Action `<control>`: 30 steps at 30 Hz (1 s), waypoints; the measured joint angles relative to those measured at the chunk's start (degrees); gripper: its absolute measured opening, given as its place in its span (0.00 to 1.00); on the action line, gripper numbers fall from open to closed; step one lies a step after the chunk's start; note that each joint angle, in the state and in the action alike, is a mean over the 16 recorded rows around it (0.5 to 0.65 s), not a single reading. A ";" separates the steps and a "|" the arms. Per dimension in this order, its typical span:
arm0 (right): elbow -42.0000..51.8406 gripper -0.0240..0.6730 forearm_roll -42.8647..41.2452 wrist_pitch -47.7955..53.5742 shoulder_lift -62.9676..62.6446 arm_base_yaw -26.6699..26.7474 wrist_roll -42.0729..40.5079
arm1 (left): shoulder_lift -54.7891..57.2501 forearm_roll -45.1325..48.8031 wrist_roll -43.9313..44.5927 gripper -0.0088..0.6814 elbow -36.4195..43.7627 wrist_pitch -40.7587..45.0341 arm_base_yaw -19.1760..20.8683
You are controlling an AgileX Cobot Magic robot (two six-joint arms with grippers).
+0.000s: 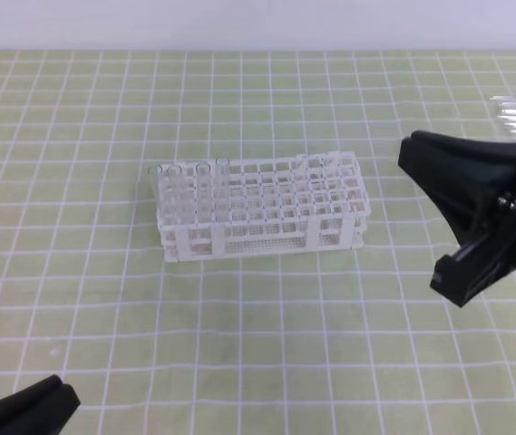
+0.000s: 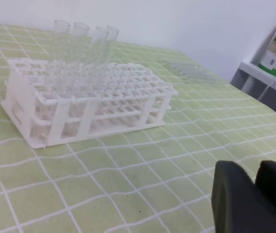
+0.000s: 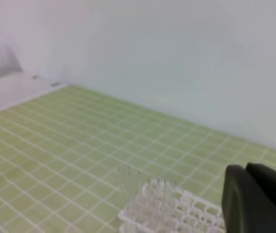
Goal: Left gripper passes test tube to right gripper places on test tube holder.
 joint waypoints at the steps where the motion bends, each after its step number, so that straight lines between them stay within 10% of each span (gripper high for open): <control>1: 0.20 0.03 -0.02 0.76 -0.20 -0.17 0.00 | 0.00 0.00 0.01 0.03 0.00 0.28 0.00; 30: 37.53 0.03 2.35 9.88 -47.06 -37.27 0.07 | 0.07 -0.04 0.01 0.03 0.21 2.44 -0.01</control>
